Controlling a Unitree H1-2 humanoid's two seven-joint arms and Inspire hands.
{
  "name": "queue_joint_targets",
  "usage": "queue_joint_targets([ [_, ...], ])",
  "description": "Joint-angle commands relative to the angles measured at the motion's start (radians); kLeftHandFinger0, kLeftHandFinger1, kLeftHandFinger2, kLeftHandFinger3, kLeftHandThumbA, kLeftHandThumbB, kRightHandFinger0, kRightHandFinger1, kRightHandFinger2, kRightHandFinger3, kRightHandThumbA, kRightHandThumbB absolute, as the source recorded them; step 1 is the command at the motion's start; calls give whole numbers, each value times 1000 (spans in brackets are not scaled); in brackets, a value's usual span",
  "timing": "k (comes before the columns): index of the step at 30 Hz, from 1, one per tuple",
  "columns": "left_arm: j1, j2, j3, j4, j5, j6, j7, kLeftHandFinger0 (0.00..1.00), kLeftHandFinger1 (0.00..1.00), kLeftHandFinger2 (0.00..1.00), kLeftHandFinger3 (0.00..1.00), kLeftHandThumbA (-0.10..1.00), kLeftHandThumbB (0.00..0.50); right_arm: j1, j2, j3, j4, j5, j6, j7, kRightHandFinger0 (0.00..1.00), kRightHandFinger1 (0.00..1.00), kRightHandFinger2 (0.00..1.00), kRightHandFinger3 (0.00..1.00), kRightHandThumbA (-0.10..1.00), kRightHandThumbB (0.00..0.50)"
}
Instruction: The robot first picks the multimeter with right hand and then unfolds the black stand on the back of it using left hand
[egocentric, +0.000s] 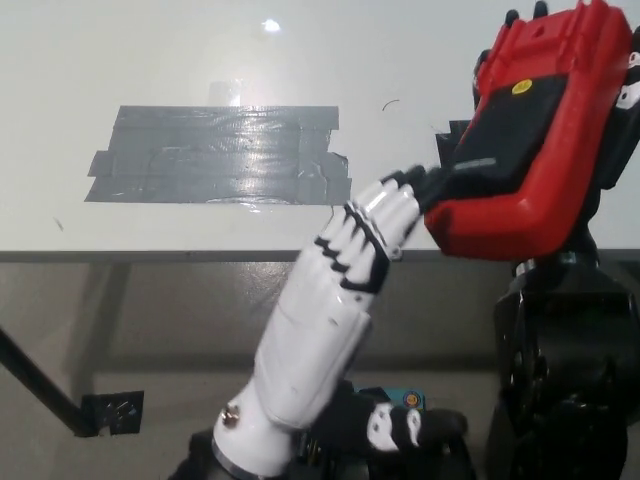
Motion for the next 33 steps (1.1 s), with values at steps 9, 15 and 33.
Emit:
queue_joint_targets([
  [9,6,-21,-4,13,110,-125,102,1000,1000,1000,1000,1000,343,-69,65,6,-23,-2,-65,-1,0,391,707,1000,-100,0],
  [15,-4,-15,21,3,101,-113,95,1000,1000,1000,1000,1000,341,-73,56,1,-12,-4,-79,24,0,384,714,1000,-100,5],
  [33,108,84,196,-290,-141,-101,66,1000,1000,1000,1000,997,339,-229,-262,-107,522,-292,-130,206,0,108,651,1000,-100,3],
])
